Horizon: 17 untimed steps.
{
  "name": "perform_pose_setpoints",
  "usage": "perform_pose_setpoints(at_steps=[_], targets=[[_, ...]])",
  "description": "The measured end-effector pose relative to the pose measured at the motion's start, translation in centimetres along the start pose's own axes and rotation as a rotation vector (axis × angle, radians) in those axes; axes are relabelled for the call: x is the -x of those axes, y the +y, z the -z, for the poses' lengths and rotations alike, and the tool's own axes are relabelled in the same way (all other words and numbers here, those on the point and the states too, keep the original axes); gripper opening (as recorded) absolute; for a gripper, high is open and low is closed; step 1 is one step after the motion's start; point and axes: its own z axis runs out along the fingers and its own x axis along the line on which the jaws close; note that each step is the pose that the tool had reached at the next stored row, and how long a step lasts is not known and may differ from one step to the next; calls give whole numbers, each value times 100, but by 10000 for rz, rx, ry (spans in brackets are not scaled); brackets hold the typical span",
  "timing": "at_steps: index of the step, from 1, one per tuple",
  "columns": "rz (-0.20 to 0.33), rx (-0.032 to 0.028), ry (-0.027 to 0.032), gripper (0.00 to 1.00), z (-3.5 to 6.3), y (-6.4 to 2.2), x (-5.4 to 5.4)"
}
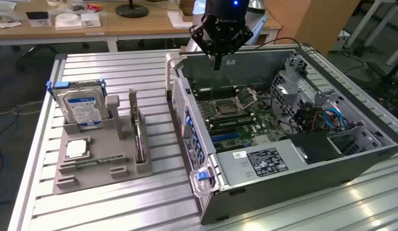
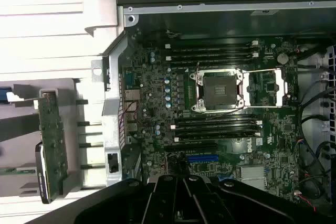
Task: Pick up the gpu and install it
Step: 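Reach for the gpu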
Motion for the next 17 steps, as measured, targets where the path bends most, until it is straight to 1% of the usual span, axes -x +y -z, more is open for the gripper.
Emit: perform_pose_setpoints(at_steps=[7,11,17], targets=[[0,11,1,11,1,-2,-24],[0,18,1,11,2,-6,-66],[-1,19,1,11,4,-14,-163]])
